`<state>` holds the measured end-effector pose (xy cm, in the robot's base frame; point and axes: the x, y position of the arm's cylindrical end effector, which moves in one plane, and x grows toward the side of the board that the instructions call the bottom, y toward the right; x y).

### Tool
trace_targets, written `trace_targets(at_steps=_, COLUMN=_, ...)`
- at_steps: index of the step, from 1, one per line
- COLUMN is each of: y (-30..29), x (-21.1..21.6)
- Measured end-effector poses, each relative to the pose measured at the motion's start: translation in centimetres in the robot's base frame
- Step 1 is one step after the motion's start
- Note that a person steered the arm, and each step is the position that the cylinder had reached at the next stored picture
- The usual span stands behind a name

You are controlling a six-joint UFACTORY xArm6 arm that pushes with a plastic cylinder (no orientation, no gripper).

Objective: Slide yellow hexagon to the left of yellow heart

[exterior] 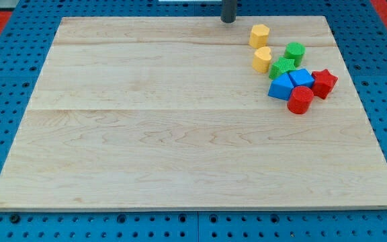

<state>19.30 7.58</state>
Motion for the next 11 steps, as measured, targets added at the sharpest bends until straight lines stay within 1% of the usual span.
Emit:
trace_targets(at_steps=1, y=1.8, x=0.0)
trace_targets(at_steps=2, y=6.0, x=0.0)
trace_targets(at_steps=3, y=8.2, x=0.1)
trace_targets(at_steps=5, y=8.2, x=4.3)
trace_targets(at_steps=6, y=6.6, x=4.5)
trace_targets(at_steps=8, y=1.5, x=4.5)
trace_targets(at_steps=11, y=1.1, x=7.7)
